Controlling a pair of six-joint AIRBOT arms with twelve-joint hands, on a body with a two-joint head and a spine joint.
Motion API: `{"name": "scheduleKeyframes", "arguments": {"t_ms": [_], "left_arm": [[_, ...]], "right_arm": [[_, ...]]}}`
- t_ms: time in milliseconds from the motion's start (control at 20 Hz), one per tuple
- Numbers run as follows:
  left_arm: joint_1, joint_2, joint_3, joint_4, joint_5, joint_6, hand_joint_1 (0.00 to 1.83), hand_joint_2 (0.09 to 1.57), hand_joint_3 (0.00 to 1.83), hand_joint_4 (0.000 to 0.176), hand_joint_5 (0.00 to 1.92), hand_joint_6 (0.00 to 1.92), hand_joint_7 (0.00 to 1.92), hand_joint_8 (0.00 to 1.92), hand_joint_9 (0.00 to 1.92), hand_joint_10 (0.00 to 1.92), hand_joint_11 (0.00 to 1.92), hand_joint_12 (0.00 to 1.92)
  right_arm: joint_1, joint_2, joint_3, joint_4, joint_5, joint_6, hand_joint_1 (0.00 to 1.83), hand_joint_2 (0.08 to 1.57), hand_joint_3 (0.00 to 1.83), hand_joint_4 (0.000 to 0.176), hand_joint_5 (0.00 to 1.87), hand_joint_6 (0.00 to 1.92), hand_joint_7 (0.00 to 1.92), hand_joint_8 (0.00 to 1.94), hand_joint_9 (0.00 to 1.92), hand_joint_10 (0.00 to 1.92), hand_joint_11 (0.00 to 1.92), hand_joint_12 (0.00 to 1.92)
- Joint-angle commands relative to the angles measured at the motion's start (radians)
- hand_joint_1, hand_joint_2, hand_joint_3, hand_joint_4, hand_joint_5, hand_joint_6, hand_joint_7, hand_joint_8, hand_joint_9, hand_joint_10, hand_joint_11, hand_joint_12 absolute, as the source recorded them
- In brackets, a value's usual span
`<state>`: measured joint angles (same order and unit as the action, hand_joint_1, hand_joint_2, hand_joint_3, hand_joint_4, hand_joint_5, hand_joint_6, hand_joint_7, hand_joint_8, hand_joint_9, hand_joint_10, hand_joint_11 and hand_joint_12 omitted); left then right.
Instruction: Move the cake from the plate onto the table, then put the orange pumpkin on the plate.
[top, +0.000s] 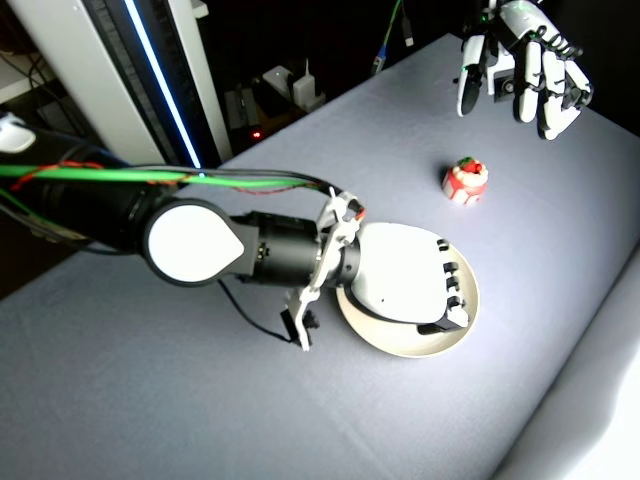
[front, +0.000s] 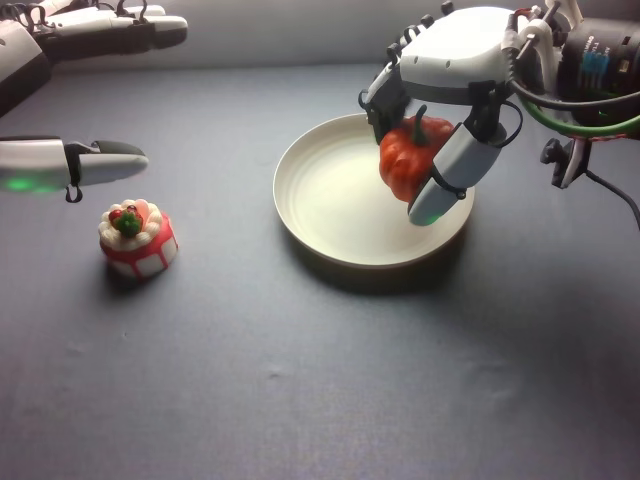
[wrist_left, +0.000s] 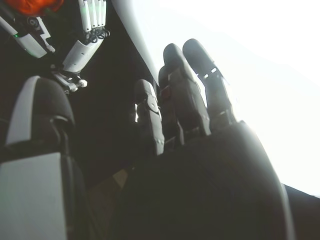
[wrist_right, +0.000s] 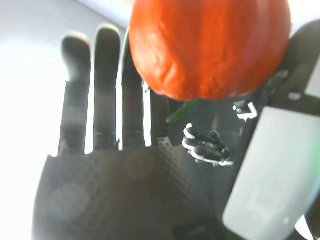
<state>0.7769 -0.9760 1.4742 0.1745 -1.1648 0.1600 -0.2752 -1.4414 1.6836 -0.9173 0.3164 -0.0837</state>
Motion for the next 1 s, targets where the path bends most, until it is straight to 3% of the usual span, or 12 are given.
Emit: {"name": "scheduleKeyframes", "arguments": {"t_ms": [0,50,100,150,200,300,400,450,550,750,850,950], "left_arm": [[-0.012,0.002,0.006,-0.050,-0.116,-0.003,0.98,1.05,0.00,0.088,0.45,0.01,0.31,0.00,0.47,0.01,0.00,1.28],[-0.012,0.002,0.006,-0.050,-0.116,-0.003,0.98,1.07,0.00,0.084,0.46,0.01,0.30,0.00,0.43,0.00,0.00,1.24],[-0.013,0.002,0.006,-0.050,-0.116,-0.003,0.98,1.07,0.00,0.089,0.47,0.01,0.30,0.00,0.44,0.01,0.00,1.23],[-0.013,0.002,0.006,-0.050,-0.118,-0.003,0.99,1.06,0.00,0.081,0.50,0.01,0.32,0.01,0.45,0.01,0.00,1.26],[-0.013,0.002,0.005,-0.050,-0.118,-0.003,0.99,1.05,0.00,0.083,0.51,0.02,0.33,0.01,0.46,0.01,0.00,1.26],[-0.013,0.002,0.005,-0.050,-0.118,-0.003,0.97,1.05,0.00,0.086,0.41,0.00,0.32,0.00,0.47,0.02,0.00,1.25],[-0.013,0.002,0.005,-0.050,-0.118,-0.003,0.96,1.03,0.00,0.082,0.36,0.00,0.28,0.00,0.42,0.00,0.00,1.21],[-0.013,0.002,0.005,-0.050,-0.119,-0.003,0.96,1.03,0.00,0.086,0.42,0.02,0.27,0.00,0.40,0.00,0.00,1.21],[-0.013,0.002,0.004,-0.050,-0.119,-0.003,0.95,1.04,0.00,0.074,0.40,0.01,0.29,0.00,0.40,0.00,0.00,1.22],[-0.013,0.002,0.004,-0.050,-0.119,-0.003,0.95,1.06,0.01,0.083,0.41,0.00,0.27,0.00,0.41,0.01,0.00,1.23],[-0.013,0.002,0.004,-0.049,-0.118,-0.003,0.97,1.05,0.00,0.085,0.40,0.00,0.27,0.00,0.39,0.00,0.00,1.22],[-0.013,0.002,0.003,-0.049,-0.115,-0.003,0.94,1.03,0.00,0.087,0.34,0.00,0.26,0.00,0.41,0.01,0.00,1.23]], "right_arm": [[0.000,0.004,0.009,0.043,0.067,0.001,0.94,1.19,0.00,0.174,0.81,1.24,0.70,0.06,0.46,0.18,0.00,1.24],[-0.001,0.004,0.012,0.051,0.070,0.001,0.94,1.19,0.00,0.176,0.81,1.24,0.68,0.02,0.47,0.08,0.00,1.14],[-0.004,0.003,0.016,0.062,0.074,0.001,0.93,1.10,0.00,0.088,0.66,0.68,0.62,0.00,0.42,0.03,0.00,0.99],[-0.005,0.002,0.018,0.072,0.076,0.001,0.91,1.07,0.00,0.054,0.64,0.31,0.52,0.00,0.35,0.01,0.00,0.87],[-0.007,0.002,0.019,0.078,0.080,0.001,0.94,1.06,0.00,0.052,0.64,0.13,0.44,0.00,0.28,0.00,0.00,0.66],[-0.008,0.005,0.021,0.092,0.085,0.001,0.90,1.02,0.00,0.064,0.54,0.01,0.31,0.00,0.17,0.00,0.00,0.35],[-0.012,0.007,0.020,0.111,0.097,0.001,0.86,0.97,0.00,0.079,0.45,0.00,0.27,0.00,0.15,0.00,0.00,0.40],[-0.014,0.007,0.020,0.117,0.102,0.001,0.85,0.96,0.00,0.125,0.43,0.00,0.27,0.00,0.16,0.00,0.00,0.52],[-0.016,0.006,0.019,0.121,0.109,0.001,0.81,0.92,0.00,0.172,0.39,0.00,0.26,0.00,0.18,0.01,0.00,0.76],[-0.019,0.007,0.016,0.128,0.114,0.001,0.74,0.82,0.00,0.176,0.20,0.00,0.11,0.00,0.06,0.00,0.00,0.62],[-0.020,0.008,0.012,0.128,0.115,0.001,0.77,0.82,0.00,0.176,0.21,0.00,0.10,0.01,0.07,0.00,0.00,0.42],[-0.021,0.020,-0.001,0.128,0.117,0.001,0.72,0.83,0.00,0.176,0.18,0.00,0.07,0.00,0.10,0.01,0.00,0.45]]}}
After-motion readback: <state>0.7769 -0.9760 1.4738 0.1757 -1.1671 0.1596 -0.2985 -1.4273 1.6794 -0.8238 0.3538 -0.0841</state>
